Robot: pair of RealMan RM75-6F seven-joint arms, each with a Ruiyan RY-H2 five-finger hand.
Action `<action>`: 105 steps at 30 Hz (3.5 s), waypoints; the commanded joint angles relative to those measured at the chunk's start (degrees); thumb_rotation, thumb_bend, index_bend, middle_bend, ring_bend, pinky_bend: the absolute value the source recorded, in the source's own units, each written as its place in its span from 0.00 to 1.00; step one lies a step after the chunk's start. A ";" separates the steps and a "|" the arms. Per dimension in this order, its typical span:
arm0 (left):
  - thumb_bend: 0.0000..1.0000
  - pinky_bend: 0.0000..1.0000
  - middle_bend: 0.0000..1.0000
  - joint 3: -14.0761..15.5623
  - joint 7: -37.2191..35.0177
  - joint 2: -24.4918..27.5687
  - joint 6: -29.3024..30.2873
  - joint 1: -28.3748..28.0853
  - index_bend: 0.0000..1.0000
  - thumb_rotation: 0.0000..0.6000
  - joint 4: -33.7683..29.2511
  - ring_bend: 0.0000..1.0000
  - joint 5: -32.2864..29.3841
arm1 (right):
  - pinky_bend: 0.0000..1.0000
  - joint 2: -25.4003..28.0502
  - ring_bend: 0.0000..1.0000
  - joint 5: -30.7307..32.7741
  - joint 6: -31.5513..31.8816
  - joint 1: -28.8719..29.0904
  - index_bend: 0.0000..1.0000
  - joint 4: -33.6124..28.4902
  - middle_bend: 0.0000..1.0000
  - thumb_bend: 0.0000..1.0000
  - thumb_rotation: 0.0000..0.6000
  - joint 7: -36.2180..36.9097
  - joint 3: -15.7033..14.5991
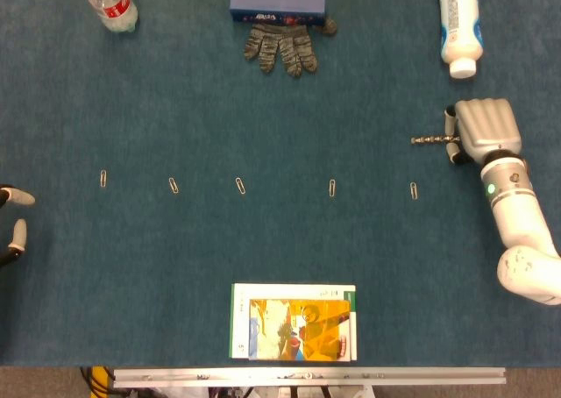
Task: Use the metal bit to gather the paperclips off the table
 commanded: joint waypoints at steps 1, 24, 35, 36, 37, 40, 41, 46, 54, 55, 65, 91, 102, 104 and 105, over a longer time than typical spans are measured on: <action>0.49 0.36 0.37 -0.03 0.00 0.01 0.01 -0.02 0.38 1.00 -0.02 0.33 -0.02 | 1.00 0.60 1.00 -0.45 0.52 -0.30 0.60 -0.85 1.00 0.35 1.00 0.25 -0.04; 0.49 0.36 0.37 -0.37 2.41 0.69 0.03 -0.74 0.38 1.00 -2.87 0.33 0.34 | 1.00 11.23 1.00 -11.71 9.28 -9.04 0.60 -15.30 1.00 0.35 1.00 8.49 -3.40; 0.49 0.36 0.37 -0.34 5.15 1.08 0.61 -0.75 0.38 1.00 -5.52 0.33 0.69 | 1.00 16.78 1.00 -19.15 12.09 -14.23 0.60 -21.35 1.00 0.35 1.00 12.06 -7.30; 0.49 0.36 0.37 -0.35 5.50 1.10 0.66 -0.77 0.38 1.00 -5.75 0.33 0.74 | 1.00 17.13 1.00 -19.83 12.55 -14.77 0.60 -21.64 1.00 0.35 1.00 11.99 -7.78; 0.49 0.36 0.37 -0.38 5.72 1.12 0.72 -0.79 0.38 1.00 -5.94 0.33 0.76 | 1.00 17.40 1.00 -20.22 12.78 -15.14 0.60 -21.85 1.00 0.35 1.00 11.95 -8.10; 0.49 0.36 0.37 -0.48 6.23 1.14 1.01 -0.84 0.38 1.00 -6.54 0.33 0.92 | 1.00 18.15 1.00 -21.20 13.42 -16.30 0.60 -22.35 1.00 0.35 1.00 11.85 -8.96; 0.49 0.36 0.37 -0.48 6.36 1.13 1.10 -0.85 0.38 1.00 -6.68 0.33 0.99 | 1.00 18.32 1.00 -21.37 13.53 -16.60 0.60 -22.44 1.00 0.35 1.00 11.81 -9.16; 0.49 0.36 0.37 -0.33 6.70 0.91 1.15 -0.87 0.38 1.00 -6.96 0.33 1.19 | 1.00 18.98 1.00 -21.89 13.86 -17.98 0.60 -22.49 1.00 0.35 1.00 11.69 -9.66; 0.49 0.36 0.37 -0.24 6.78 0.79 1.09 -0.74 0.38 1.00 -6.87 0.33 0.97 | 1.00 18.89 1.00 -21.11 13.01 -18.95 0.60 -21.06 1.00 0.35 1.00 11.55 -9.03; 0.49 0.36 0.37 -0.23 6.82 0.77 1.06 -0.74 0.38 1.00 -6.85 0.33 0.94 | 1.00 18.80 1.00 -20.87 12.87 -19.01 0.60 -20.76 1.00 0.35 1.00 11.50 -8.89; 0.49 0.36 0.37 -0.29 6.96 0.58 0.53 -1.01 0.38 1.00 -6.82 0.33 0.76 | 1.00 17.93 1.00 -19.67 11.44 -19.37 0.60 -18.81 1.00 0.35 1.00 11.67 -7.52; 0.49 0.36 0.37 -0.22 6.56 0.76 0.75 -0.72 0.38 1.00 -6.67 0.33 0.56 | 1.00 17.32 1.00 -21.66 10.22 -18.94 0.60 -19.88 1.00 0.35 1.00 11.44 -5.24; 0.49 0.36 0.37 -0.10 6.08 1.17 1.30 -0.30 0.38 1.00 -6.71 0.33 0.57 | 1.00 17.51 1.00 -24.63 10.47 -16.60 0.60 -23.55 1.00 0.35 1.00 10.17 -2.84; 0.49 0.36 0.37 -0.08 5.85 1.17 1.43 -0.19 0.38 1.00 -6.54 0.33 0.56 | 1.00 17.19 1.00 -24.72 10.20 -15.99 0.60 -23.88 1.00 0.35 1.00 9.53 -2.54; 0.49 0.36 0.37 -0.08 5.68 1.16 1.51 -0.12 0.38 1.00 -6.40 0.33 0.55 | 1.00 16.94 1.00 -24.71 9.98 -15.59 0.60 -24.12 1.00 0.35 1.00 9.09 -2.40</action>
